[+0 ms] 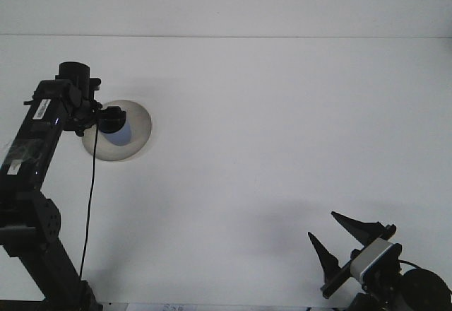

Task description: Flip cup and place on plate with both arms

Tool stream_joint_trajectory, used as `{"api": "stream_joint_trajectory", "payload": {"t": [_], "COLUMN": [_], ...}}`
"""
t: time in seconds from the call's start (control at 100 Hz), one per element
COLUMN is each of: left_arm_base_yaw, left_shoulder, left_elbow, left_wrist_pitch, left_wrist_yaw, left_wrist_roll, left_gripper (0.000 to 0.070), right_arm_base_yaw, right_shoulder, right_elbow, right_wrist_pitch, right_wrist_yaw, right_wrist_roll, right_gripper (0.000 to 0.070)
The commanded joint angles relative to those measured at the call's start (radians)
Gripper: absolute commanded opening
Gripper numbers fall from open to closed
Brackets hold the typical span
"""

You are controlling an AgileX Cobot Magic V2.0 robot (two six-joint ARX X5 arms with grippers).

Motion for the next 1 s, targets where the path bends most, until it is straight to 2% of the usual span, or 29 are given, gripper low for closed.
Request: {"api": "stream_joint_trajectory", "payload": {"t": [0.0,0.25,0.36,0.44,0.64,0.75,0.81,0.93,0.99], "left_arm_base_yaw": [0.001,0.001,-0.003,-0.013,-0.082,-0.174,-0.222,-0.284,-0.298], "left_shoulder": [0.003,-0.259,-0.427,-0.562,-0.939,-1.141,-1.231,-1.37,-1.418], "left_elbow": [0.073,0.15,0.132,0.073,-0.352,-0.666,-0.809,-1.009,-1.069], "left_wrist_pitch": [-0.007,-0.007,0.009,0.04,0.241,0.389,0.437,0.455,0.454], "left_wrist_yaw": [0.013,0.049,0.08,0.118,0.18,0.262,0.278,0.278,0.278], "left_wrist_roll": [-0.022,-0.051,-0.056,-0.082,-0.151,-0.255,-0.303,-0.316,-0.317], "left_gripper": [0.0464,0.0464,0.0464,0.0464,0.0465,0.0465,0.0465,0.0463,0.0457], "right_arm_base_yaw": [0.008,0.008,0.008,0.008,0.008,0.008,0.008,0.008,0.008], "right_shoulder": [0.0,0.0,0.0,0.001,0.001,0.001,0.001,0.001,0.001], "right_elbow": [0.004,0.004,0.004,0.004,0.004,0.004,0.004,0.004,0.004], "right_wrist_pitch": [0.009,0.011,0.026,0.034,0.034,0.033,0.032,0.024,0.017], "right_wrist_yaw": [0.003,0.09,0.144,0.179,0.231,0.233,0.233,0.232,0.232], "right_wrist_roll": [0.013,0.014,0.014,0.014,0.014,0.014,0.014,0.014,0.014], "right_gripper": [0.0438,0.0441,0.0496,0.0509,0.0512,0.0513,0.0513,0.051,0.0476]}}
